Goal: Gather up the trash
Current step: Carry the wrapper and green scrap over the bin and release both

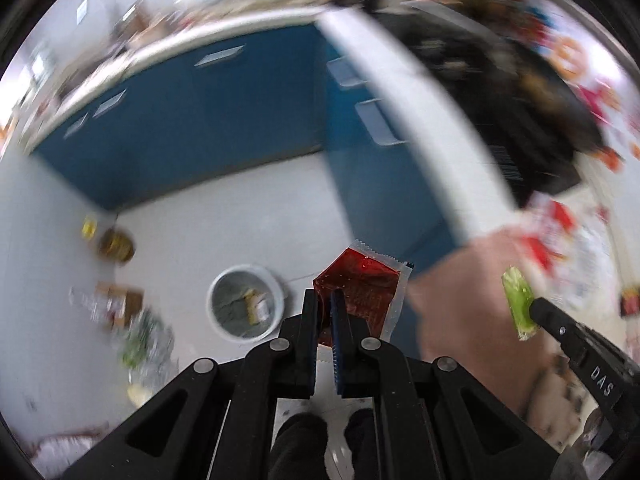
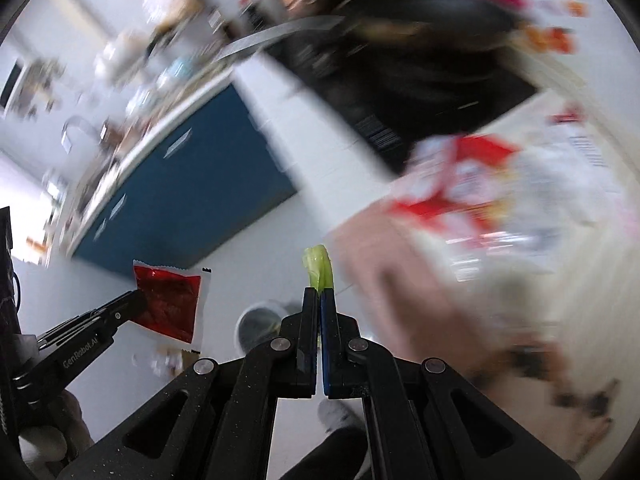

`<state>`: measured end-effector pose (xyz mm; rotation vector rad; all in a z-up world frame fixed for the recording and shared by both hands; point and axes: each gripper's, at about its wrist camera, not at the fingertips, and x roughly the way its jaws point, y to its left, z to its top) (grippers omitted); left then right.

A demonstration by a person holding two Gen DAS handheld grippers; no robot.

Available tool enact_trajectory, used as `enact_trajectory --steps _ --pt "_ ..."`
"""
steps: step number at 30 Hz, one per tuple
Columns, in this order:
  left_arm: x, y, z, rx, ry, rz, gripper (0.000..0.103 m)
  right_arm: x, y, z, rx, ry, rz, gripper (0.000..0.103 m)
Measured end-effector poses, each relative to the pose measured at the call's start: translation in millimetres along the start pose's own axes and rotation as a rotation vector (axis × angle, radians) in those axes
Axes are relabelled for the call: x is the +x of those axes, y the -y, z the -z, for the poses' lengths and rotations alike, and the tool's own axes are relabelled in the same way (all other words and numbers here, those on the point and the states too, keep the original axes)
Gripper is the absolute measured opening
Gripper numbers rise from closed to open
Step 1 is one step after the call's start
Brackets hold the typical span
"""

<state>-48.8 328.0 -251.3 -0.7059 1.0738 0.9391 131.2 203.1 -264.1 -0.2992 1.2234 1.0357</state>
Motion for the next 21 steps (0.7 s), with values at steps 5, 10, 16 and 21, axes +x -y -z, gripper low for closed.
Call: enact_trajectory --steps 5,10,16,21 --pt "90 -116 18 -0.164 -0.119 -0.052 0.003 119 -95 27 -0.144 -0.14 -0.032 0.001" --pt "199 -206 47 -0.287 -0.232 -0.078 0.003 252 -163 76 -0.238 -0.26 -0.062 0.001" --pt "318 -264 77 -0.353 -0.332 -0.056 0.003 404 -190 126 -0.25 -0.375 -0.067 0.001" --pt "390 -281 87 -0.331 -0.358 -0.048 0.004 492 -188 150 -0.264 -0.412 -0.048 0.001"
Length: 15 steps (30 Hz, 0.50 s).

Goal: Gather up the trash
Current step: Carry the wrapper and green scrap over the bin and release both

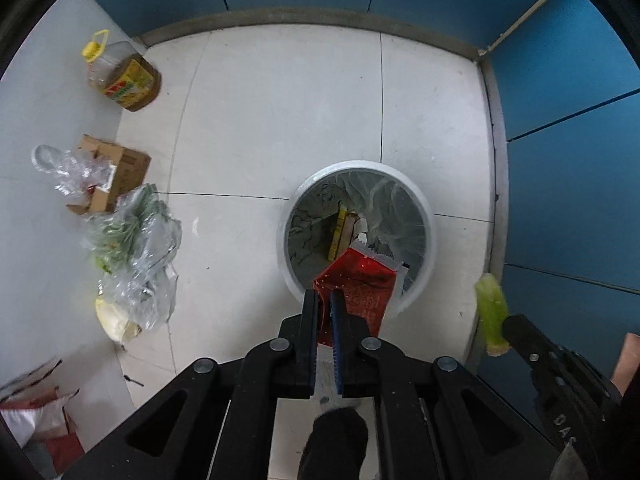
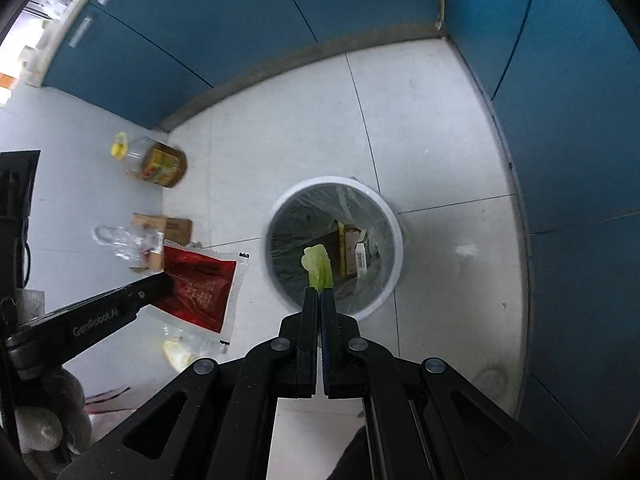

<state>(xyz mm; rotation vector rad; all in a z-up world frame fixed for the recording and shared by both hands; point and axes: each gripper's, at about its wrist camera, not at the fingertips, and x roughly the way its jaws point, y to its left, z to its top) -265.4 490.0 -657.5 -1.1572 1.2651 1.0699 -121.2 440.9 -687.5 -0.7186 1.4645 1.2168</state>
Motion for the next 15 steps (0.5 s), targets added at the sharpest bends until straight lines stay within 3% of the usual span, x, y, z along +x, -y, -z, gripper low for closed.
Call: enact_trajectory --steps 6,8,9,10,11,14,15 --pt "24 -3 -10 -0.018 -0.001 0.018 0.011 63 9 -15 -0.002 -0.066 0.007 0.007" --pt "21 -2 -11 -0.006 0.009 0.0 0.038 62 13 -18 -0.013 -0.063 0.026 0.022" --pt "17 -2 -10 0.002 0.02 -0.022 0.075 60 15 -19 -0.018 -0.06 0.04 0.036" --pt "11 -2 -8 0.011 0.035 -0.041 0.097 56 16 -19 -0.023 -0.055 0.059 0.045" --pt "7 -3 -7 0.017 0.048 -0.053 0.099 48 19 -20 -0.027 -0.052 0.07 0.048" --pt "-16 -6 1 0.021 0.084 -0.09 0.099 25 18 -18 -0.051 -0.036 0.121 0.07" --pt "-24 -7 4 0.019 0.096 -0.096 0.099 15 17 -16 -0.064 -0.033 0.144 0.085"
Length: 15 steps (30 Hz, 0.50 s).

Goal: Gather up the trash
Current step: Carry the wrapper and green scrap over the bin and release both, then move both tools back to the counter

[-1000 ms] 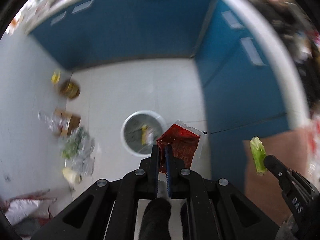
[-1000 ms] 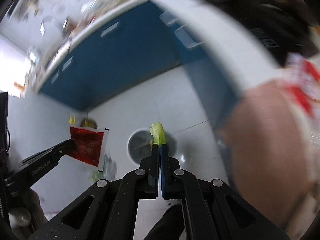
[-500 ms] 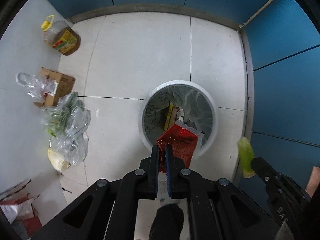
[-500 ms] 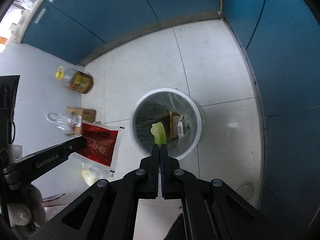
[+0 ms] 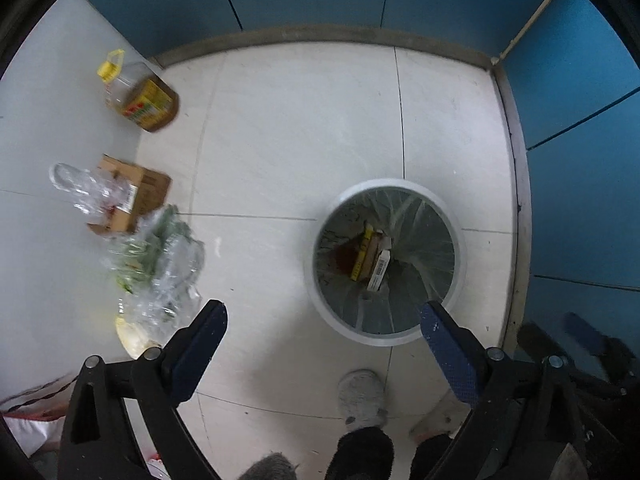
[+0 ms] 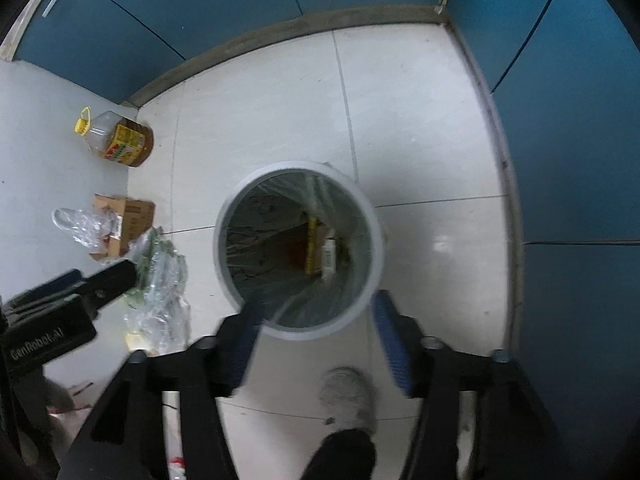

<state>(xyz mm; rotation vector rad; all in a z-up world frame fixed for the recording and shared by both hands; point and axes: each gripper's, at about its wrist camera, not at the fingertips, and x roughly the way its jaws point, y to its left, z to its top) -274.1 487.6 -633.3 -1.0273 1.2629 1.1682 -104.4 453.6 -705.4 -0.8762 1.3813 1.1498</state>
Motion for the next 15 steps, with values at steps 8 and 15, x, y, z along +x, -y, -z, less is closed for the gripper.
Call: enact_trajectory --steps 8,15 --pt "-118 -5 37 0.005 0.137 -0.028 0.102 -115 -11 35 -0.104 0.09 0.128 0.103" --pt "-235 -3 86 -0.02 0.221 0.015 0.102 -245 -18 72 -0.121 0.187 0.107 0.103"
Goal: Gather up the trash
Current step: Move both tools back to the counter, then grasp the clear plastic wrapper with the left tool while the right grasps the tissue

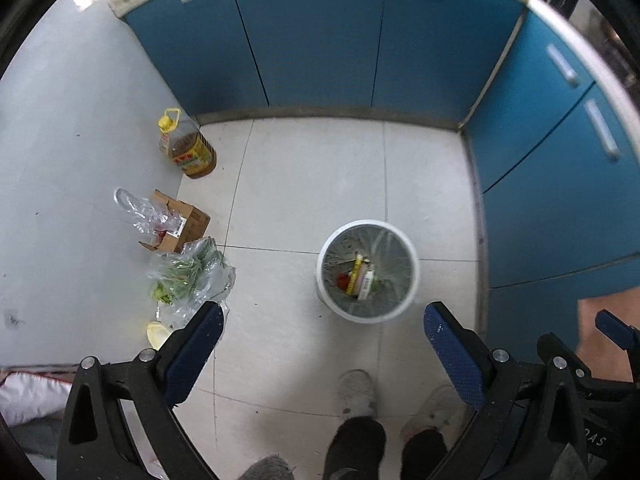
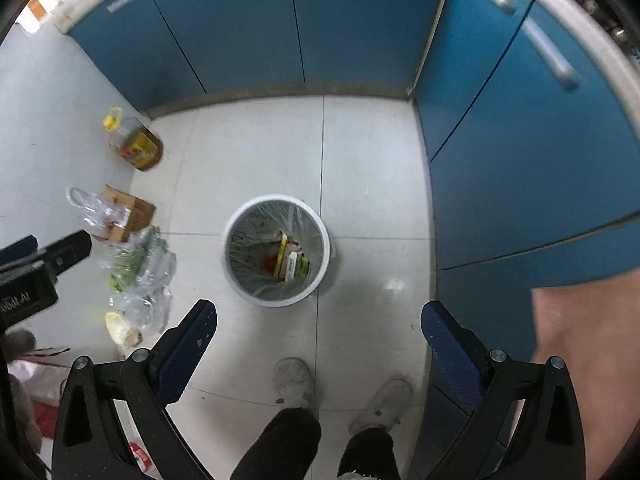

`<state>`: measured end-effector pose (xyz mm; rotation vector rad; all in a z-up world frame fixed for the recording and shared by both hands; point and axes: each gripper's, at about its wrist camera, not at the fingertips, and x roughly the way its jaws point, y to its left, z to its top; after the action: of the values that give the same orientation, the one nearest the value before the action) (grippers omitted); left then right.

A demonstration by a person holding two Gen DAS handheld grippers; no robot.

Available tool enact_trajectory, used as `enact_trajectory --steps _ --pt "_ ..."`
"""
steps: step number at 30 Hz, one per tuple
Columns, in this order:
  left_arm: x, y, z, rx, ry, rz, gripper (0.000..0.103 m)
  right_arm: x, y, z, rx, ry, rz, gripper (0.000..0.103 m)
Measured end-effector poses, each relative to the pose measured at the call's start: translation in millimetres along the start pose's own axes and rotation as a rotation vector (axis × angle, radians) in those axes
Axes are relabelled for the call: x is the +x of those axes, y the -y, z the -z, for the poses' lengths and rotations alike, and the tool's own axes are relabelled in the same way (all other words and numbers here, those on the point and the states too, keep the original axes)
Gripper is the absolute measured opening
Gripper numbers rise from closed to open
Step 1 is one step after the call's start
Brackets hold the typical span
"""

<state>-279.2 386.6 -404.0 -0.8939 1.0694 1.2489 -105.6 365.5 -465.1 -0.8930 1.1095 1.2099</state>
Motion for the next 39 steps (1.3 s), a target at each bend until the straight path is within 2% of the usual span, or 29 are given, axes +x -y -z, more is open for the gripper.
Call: enact_trajectory --steps 7,14,17,19,23,26,29,34,39 --pt "-114 5 28 -0.017 0.05 0.063 0.102 -127 6 23 -0.022 0.069 -0.02 0.103" --pt "-186 13 47 -0.013 0.105 0.057 0.102 -218 18 50 -0.01 0.136 -0.08 0.103" --pt "-210 18 50 -0.036 0.108 0.015 0.102 -249 31 59 0.021 0.168 -0.133 0.103" --pt "-228 29 52 -0.019 0.156 -0.014 0.102 -267 46 63 0.059 0.189 -0.179 0.103" --pt "-252 71 47 0.039 0.235 -0.072 0.102 -298 93 70 0.158 0.245 -0.197 0.103" --pt "-263 118 43 0.086 0.259 -0.047 0.102 -316 147 82 0.259 0.28 -0.166 0.103" --pt "-266 180 42 0.152 0.228 0.042 0.102 -327 213 103 0.381 0.285 -0.101 0.103" --pt "-251 319 58 0.33 0.089 0.201 0.102 -327 352 165 0.626 0.25 0.05 0.103" --pt "-217 439 93 0.454 -0.082 0.269 0.102 -315 471 212 0.768 0.158 0.183 0.103"
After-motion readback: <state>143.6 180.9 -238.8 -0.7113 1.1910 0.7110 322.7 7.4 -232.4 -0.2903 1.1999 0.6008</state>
